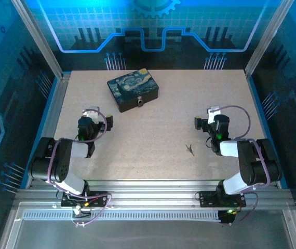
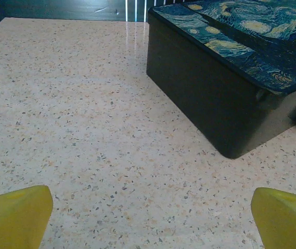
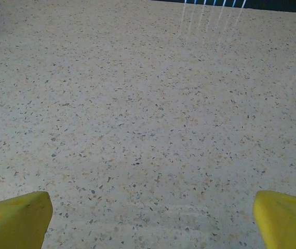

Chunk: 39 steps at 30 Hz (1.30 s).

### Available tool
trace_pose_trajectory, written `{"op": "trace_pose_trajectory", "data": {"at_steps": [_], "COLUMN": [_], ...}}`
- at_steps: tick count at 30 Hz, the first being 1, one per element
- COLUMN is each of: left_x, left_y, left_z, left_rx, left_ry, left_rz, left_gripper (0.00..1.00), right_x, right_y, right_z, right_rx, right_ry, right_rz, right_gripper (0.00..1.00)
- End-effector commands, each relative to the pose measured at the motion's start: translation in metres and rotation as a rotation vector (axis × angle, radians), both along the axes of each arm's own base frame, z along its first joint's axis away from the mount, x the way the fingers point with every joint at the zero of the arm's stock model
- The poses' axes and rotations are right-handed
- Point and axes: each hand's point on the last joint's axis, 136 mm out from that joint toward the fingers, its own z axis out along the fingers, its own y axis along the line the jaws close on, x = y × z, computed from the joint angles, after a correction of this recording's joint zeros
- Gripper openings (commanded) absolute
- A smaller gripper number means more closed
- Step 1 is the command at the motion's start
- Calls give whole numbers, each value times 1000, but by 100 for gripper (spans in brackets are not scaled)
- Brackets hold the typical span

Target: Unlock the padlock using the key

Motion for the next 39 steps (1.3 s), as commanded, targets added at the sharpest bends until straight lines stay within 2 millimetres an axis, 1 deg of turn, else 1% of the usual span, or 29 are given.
{"op": "trace_pose_trajectory", "data": {"at_steps": [1, 13, 28, 29, 30, 32, 33, 34, 36, 39], "left_x": [4, 5, 5, 6, 7, 7, 7, 9, 15, 26], "left_y": [0, -1, 5, 9, 15, 29, 36, 37, 32, 28], "left_z": [6, 7, 7, 9, 15, 28, 38, 49, 60, 66], "left_rx": [3, 0, -43, -40, -40, -35, -34, -48, -76, -159], "left_ry": [-16, -16, -10, -4, 3, 44, 63, 77, 125, 235], "left_rz": [-13, -15, -14, 13, 50, 132, 176, 193, 179, 215], "left_gripper": [99, 99, 99, 99, 99, 99, 99, 99, 99, 99], "right_x": [5, 5, 5, 6, 6, 4, 3, 3, 2, -1], "right_y": [0, 1, 1, 1, -2, -5, -6, -5, -1, 10], "right_z": [16, 16, 18, 18, 21, 29, 35, 42, 51, 61], "right_rx": [4, 3, 4, 6, 9, 4, 8, 21, 42, 91], "right_ry": [-62, -62, -67, -57, -56, -43, -17, 15, 67, 109], "right_rz": [-14, -13, -9, -12, -27, -42, -49, -55, -46, -18], "right_gripper": [100, 100, 100, 100, 100, 100, 100, 98, 95, 92]}}
